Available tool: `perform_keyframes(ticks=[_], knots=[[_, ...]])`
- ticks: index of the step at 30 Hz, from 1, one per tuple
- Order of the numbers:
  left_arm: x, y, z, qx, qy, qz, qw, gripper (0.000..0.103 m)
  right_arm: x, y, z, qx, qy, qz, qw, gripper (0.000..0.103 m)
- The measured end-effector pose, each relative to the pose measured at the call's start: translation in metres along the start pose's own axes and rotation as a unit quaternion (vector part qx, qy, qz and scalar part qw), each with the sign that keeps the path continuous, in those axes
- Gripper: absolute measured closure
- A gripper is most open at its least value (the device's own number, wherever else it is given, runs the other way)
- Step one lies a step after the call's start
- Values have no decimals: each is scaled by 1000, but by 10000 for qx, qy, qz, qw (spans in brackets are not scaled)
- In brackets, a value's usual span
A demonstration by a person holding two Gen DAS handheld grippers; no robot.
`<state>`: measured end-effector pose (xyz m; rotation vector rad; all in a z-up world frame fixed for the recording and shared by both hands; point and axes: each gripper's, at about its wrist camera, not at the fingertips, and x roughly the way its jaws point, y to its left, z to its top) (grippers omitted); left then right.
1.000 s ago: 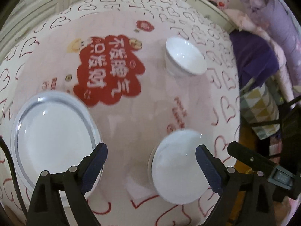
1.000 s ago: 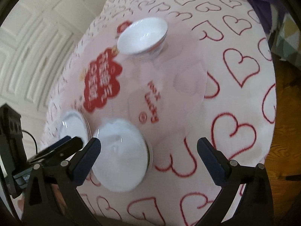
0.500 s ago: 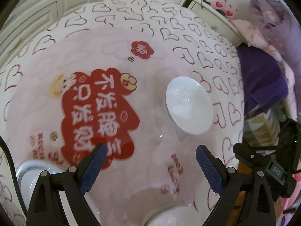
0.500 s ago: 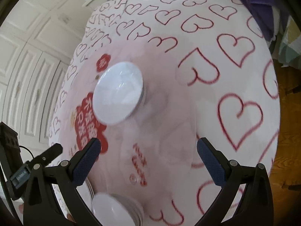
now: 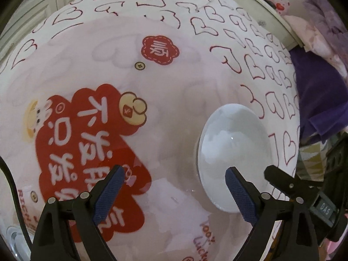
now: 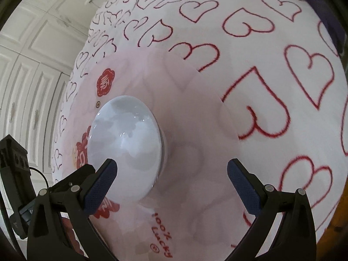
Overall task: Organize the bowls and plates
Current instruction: 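Grasp the next white bowl with the left tool while the right tool grasps one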
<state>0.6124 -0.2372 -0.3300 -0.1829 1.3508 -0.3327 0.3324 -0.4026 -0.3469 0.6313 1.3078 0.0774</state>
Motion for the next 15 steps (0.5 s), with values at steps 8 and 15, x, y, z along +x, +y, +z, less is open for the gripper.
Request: perform_keyframes(ticks=[8, 15], knots=[[20, -1, 9, -6, 60, -126, 9999, 43, 13, 13, 8, -359, 137, -128, 9992, 35], [36, -7, 10, 33, 178, -382, 9991, 99, 26, 27, 3, -696, 262, -291, 9968, 90]])
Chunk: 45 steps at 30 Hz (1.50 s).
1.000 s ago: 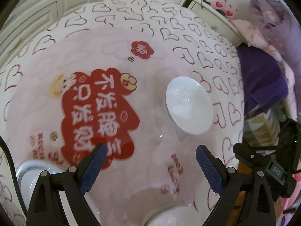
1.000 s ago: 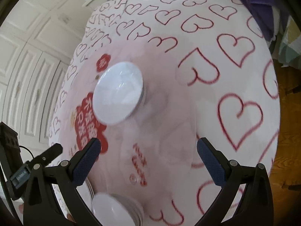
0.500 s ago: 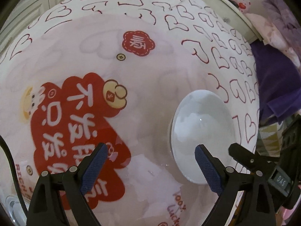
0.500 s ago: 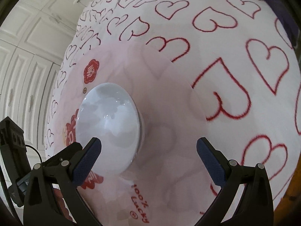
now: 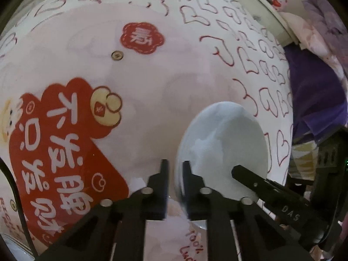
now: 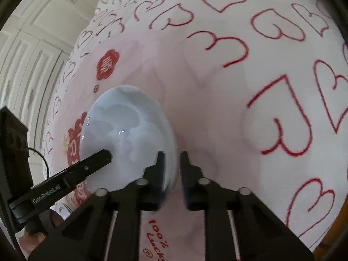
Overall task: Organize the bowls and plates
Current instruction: 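Carry the held bowls onto the nested bowls and open both tools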
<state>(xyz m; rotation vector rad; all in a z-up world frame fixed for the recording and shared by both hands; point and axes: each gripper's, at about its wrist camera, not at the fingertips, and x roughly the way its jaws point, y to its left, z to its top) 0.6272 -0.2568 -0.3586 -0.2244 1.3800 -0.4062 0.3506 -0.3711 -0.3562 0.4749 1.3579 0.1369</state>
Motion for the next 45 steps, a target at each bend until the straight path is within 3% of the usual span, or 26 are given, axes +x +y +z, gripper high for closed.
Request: perform_keyframes(ticks=[7, 15, 31, 39, 45], knots=[[-10, -2, -9, -16, -133, 2, 9999, 99, -12, 8, -13, -159, -138, -68, 9998, 90], [-73, -6, -40, 106, -306, -114, 9994, 99, -56, 30, -40, -273, -355, -76, 9990, 90], [-212, -10, -152, 487, -698, -258, 9960, 99, -148, 69, -138, -505, -686, -16, 9964, 90], [-255, -5, -204, 594, -748, -207, 9952, 99, -166, 78, -180, -628, -674, -56, 9957, 90], [-266, -5, -231, 556, -698, -146, 9959, 99, -164, 78, -204, -681, -561, -120, 9960, 90]])
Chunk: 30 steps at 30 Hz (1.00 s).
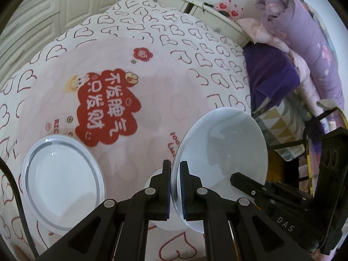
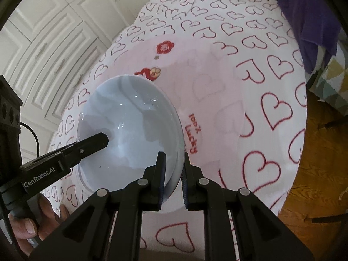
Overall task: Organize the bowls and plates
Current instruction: 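Carry the held bowls onto the nested bowls and open both tools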
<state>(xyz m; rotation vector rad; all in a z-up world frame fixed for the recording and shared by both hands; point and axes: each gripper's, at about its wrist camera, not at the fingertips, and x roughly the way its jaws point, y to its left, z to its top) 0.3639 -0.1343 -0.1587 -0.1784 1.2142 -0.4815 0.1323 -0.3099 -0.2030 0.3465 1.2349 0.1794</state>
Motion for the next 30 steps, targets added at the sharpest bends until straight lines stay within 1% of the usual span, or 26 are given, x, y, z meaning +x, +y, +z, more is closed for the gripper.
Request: perform_keyframes(ticks=[2, 5, 9, 16, 23, 30], knots=[[-3, -1, -10, -34, 35, 15, 10000, 99, 2, 0, -8, -20, 81, -29, 10000, 90], [0, 0, -16, -48, 95, 79, 9999, 99, 9, -1, -18, -51, 232, -51, 9997, 90], [12, 1, -24, -134, 256, 186, 9994, 99, 22, -3, -27, -73, 444, -69, 9990, 90], [29, 2, -35, -250, 410, 271, 9985, 99, 43, -10, -40, -53, 741, -40, 9972, 90], [48, 4, -42, -356, 533, 351, 9973, 99, 56, -13, -45, -36, 889, -70, 9960, 90], [60, 6, -41, -431, 575, 388, 9967, 99, 61, -12, -43, -56, 955, -141, 9953, 90]])
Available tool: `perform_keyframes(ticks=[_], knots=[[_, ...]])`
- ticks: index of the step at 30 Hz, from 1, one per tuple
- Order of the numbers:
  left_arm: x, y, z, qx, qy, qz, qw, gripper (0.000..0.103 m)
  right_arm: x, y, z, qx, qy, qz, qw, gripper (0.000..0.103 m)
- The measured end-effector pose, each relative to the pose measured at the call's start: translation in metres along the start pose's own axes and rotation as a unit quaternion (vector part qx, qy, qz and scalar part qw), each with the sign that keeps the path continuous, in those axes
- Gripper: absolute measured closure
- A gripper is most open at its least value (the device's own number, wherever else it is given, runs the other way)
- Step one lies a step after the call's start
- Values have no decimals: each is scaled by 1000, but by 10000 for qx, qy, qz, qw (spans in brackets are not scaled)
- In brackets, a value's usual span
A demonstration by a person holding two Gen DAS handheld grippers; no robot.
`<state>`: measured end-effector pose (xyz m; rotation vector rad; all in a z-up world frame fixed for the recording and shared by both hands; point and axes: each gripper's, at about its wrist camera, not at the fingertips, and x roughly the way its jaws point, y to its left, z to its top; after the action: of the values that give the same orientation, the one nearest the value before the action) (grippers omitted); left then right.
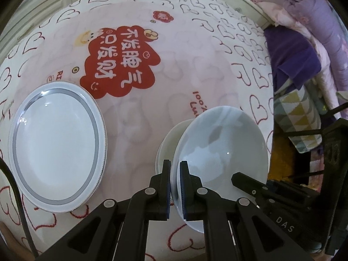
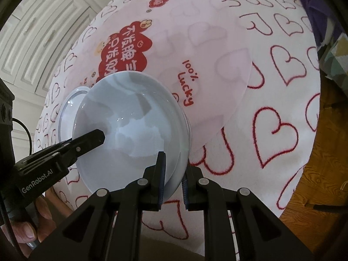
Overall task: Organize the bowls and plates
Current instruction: 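Carry the held bowls onto the nested bowls and open both tools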
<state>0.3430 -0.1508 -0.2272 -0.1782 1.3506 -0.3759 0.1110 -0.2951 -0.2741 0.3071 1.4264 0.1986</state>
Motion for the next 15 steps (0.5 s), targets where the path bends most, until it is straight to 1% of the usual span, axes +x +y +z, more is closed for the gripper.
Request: perform_keyframes(ticks=[5, 10, 15], knots=[[5, -1, 1, 19, 11, 58, 10000, 99, 2, 3, 4, -39, 78, -138, 9999, 90], [10, 0, 0, -20, 50, 114, 9999, 99, 4, 6, 7, -150, 148, -348, 9992, 87], [12, 3, 1, -45, 29, 109, 9999, 99, 6, 10, 8, -253, 173, -449, 9985, 85]])
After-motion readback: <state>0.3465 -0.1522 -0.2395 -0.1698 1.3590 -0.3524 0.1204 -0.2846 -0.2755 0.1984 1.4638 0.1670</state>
